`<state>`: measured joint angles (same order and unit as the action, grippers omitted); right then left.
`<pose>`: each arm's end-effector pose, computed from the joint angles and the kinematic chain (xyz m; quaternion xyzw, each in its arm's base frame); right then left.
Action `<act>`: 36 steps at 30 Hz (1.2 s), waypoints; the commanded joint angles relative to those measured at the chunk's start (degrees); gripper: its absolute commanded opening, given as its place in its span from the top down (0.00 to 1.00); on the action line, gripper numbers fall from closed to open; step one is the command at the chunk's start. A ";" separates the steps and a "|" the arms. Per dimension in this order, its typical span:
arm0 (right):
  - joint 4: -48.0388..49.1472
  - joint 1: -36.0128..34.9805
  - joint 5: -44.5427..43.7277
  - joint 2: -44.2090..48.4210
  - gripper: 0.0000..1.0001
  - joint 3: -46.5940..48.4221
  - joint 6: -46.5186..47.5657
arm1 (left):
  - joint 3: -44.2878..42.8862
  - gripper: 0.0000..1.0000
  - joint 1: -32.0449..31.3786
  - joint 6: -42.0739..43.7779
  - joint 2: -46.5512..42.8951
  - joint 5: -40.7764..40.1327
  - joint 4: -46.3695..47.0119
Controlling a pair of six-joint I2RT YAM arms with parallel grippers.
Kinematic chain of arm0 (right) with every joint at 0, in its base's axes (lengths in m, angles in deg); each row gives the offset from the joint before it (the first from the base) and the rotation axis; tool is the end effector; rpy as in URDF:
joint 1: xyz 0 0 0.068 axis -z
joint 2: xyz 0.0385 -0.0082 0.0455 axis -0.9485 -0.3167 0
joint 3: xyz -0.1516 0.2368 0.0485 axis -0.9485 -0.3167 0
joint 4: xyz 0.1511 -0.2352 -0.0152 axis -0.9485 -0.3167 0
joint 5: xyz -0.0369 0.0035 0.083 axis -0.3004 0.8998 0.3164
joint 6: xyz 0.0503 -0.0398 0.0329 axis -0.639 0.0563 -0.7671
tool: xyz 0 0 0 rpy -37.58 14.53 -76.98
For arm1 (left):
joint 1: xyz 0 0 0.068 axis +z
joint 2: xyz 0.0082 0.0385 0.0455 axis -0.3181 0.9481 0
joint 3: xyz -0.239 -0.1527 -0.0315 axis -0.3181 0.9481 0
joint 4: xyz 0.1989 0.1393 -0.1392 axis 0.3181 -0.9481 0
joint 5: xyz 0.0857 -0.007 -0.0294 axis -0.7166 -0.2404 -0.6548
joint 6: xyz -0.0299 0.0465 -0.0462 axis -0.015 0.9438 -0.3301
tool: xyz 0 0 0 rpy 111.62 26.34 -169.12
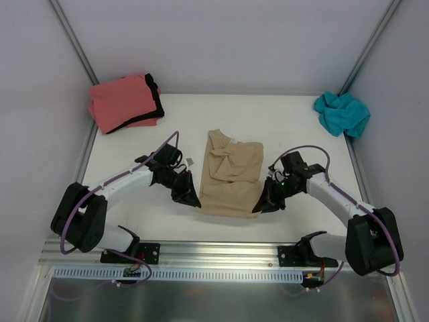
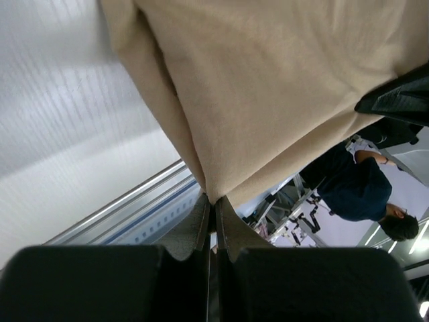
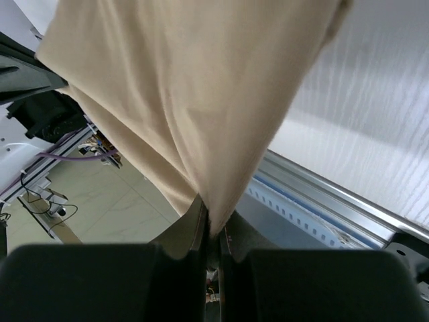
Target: Fold and stack the t-shirts
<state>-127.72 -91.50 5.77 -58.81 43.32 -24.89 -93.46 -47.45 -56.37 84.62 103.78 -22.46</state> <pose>0.1881 0.1107 0.1724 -0.0697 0.9214 0.3816 0.0251 0.2174 -0.1634 0.1762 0.0126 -0.9175 0.3975 0.0053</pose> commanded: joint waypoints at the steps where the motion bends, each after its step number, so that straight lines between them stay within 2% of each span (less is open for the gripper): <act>1: -2.45 -0.16 0.30 -4.47 0.96 6.77 2.37 | -6.29 1.00 0.08 0.49 3.82 -0.39 -1.72; 10: -6.30 1.06 0.83 -17.12 0.96 24.34 6.32 | -24.04 1.00 0.52 3.14 14.37 -0.31 -4.71; 15: -11.04 4.40 0.56 -21.18 0.96 32.16 9.40 | -29.59 1.00 2.18 3.92 17.10 0.40 -6.55; 28: -14.57 11.88 -0.32 -29.44 0.96 41.84 13.10 | -36.71 1.00 9.57 6.12 23.07 2.77 -8.66; 36: -13.17 12.67 0.12 -37.96 0.96 48.78 12.04 | -45.67 1.00 11.33 4.28 33.62 6.02 -6.03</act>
<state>-140.05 -79.55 5.42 -94.63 88.03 -13.26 -134.97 -37.07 -52.18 115.44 107.28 -29.30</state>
